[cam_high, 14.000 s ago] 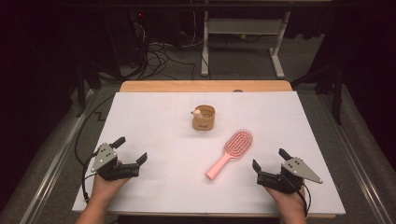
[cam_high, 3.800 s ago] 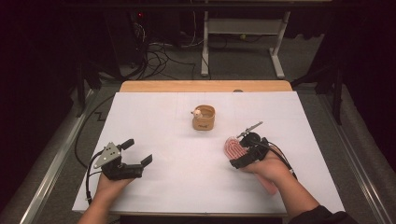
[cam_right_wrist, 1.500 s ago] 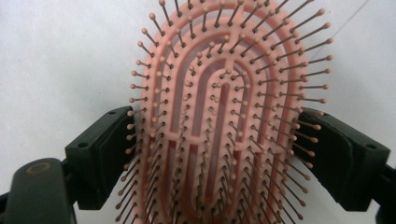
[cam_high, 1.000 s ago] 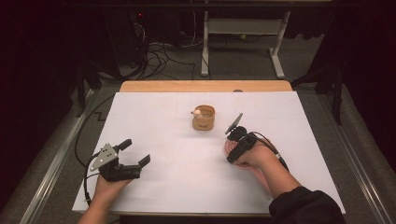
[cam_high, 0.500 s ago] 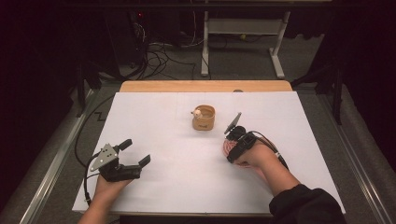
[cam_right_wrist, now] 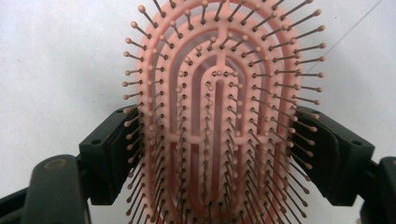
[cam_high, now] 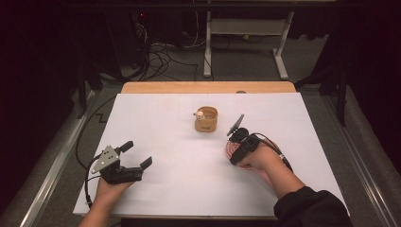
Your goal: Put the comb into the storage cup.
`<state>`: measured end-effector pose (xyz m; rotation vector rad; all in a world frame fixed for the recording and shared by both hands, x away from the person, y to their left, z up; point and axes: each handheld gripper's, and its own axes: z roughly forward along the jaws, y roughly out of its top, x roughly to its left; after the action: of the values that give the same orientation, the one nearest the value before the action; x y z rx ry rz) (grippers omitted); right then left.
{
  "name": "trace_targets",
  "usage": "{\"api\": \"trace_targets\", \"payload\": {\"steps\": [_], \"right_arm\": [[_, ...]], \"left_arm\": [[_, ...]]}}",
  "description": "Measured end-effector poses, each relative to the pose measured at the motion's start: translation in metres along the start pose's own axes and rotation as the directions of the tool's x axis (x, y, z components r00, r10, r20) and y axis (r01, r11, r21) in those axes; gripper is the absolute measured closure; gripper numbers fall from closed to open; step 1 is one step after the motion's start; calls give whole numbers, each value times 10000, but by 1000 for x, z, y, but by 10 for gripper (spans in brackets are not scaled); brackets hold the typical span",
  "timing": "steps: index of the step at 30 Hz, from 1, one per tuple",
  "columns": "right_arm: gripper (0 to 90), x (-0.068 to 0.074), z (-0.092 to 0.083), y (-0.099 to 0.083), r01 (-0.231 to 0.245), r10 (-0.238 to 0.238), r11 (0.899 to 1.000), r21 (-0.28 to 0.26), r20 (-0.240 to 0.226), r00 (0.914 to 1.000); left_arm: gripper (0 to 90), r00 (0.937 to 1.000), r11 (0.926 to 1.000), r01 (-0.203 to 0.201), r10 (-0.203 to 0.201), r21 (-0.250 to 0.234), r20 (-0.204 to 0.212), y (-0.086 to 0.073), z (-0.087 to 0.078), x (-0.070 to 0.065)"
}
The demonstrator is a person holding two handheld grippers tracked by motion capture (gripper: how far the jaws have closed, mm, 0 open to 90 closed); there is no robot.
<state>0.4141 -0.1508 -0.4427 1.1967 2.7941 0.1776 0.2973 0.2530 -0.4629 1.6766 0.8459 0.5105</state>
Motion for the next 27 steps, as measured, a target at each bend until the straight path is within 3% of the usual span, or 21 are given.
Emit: {"api": "trace_targets", "payload": {"steps": [3, 8, 12, 15, 27], "right_arm": [[207, 2, -1, 0, -53, 53, 10000, 26, 14, 10000], [208, 2, -3, -1, 290, -290, 9996, 2, 135, 9995], [208, 3, -7, -4, 83, -81, 9999, -144, 144, 9999], [209, 2, -9, -5, 302, -297, 9992, -260, 189, 9994], [209, 2, -18, -9, 340, -322, 9982, -488, 355, 9988]], "left_arm": [[39, 10000, 10000, 11, -11, -20, -6, 0, 0, 0], [39, 10000, 10000, 1, -1, -15, 6, 0, 0, 0], [39, 10000, 10000, 10, -10, -4, 18, 0, 0, 0], [39, 10000, 10000, -10, 10, 8, 15, 0, 0, 0], [39, 10000, 10000, -49, 49, 25, 14, 0, 0, -1]]}}
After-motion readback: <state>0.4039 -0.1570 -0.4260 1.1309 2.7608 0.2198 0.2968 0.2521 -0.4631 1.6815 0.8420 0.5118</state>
